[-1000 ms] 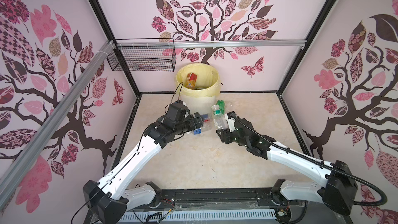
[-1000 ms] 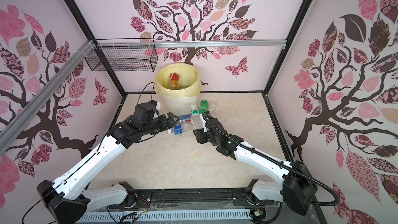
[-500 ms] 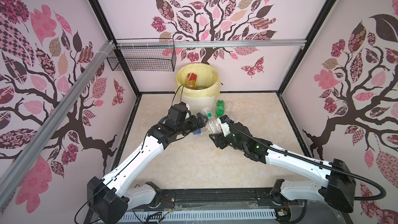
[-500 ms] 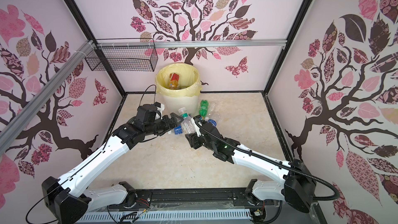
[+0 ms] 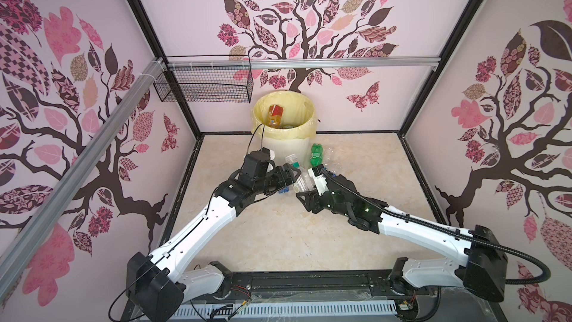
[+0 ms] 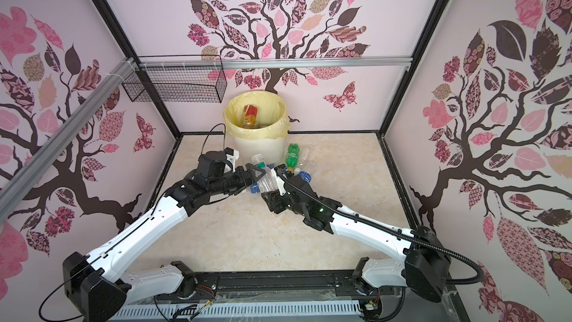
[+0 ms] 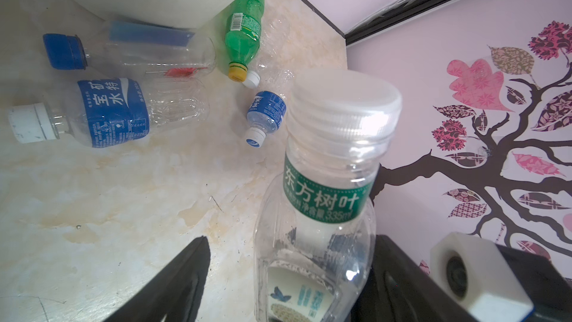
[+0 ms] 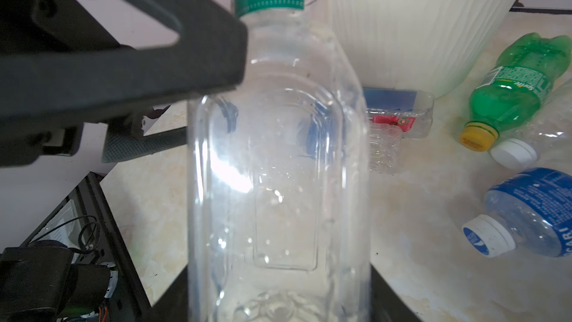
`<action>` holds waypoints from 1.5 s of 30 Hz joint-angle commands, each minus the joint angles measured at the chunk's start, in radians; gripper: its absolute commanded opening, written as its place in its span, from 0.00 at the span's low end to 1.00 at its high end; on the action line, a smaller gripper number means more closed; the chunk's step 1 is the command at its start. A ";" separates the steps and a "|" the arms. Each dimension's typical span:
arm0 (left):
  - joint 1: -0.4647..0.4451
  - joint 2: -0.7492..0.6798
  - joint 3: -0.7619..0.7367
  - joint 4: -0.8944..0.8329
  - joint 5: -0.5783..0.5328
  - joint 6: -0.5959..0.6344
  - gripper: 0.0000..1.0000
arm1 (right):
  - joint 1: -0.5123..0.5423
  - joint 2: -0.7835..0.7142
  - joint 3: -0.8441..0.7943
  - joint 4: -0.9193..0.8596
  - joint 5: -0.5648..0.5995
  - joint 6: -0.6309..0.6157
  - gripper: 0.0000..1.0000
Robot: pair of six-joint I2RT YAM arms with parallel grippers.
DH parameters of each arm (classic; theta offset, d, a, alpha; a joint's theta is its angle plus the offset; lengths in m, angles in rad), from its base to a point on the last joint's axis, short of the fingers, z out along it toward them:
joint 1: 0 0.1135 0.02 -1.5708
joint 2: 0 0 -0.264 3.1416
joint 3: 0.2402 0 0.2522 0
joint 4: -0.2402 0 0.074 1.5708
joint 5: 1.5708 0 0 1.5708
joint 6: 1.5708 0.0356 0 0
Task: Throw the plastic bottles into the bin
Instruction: 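Grasp the green-labelled bottle's neck with the left gripper while the right holds, then carry the green-labelled bottle over the bin with the left gripper and open it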
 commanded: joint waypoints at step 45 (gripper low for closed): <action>0.184 0.266 0.775 -0.279 -0.152 0.182 0.45 | -0.095 0.107 0.833 -0.525 0.130 -0.227 1.00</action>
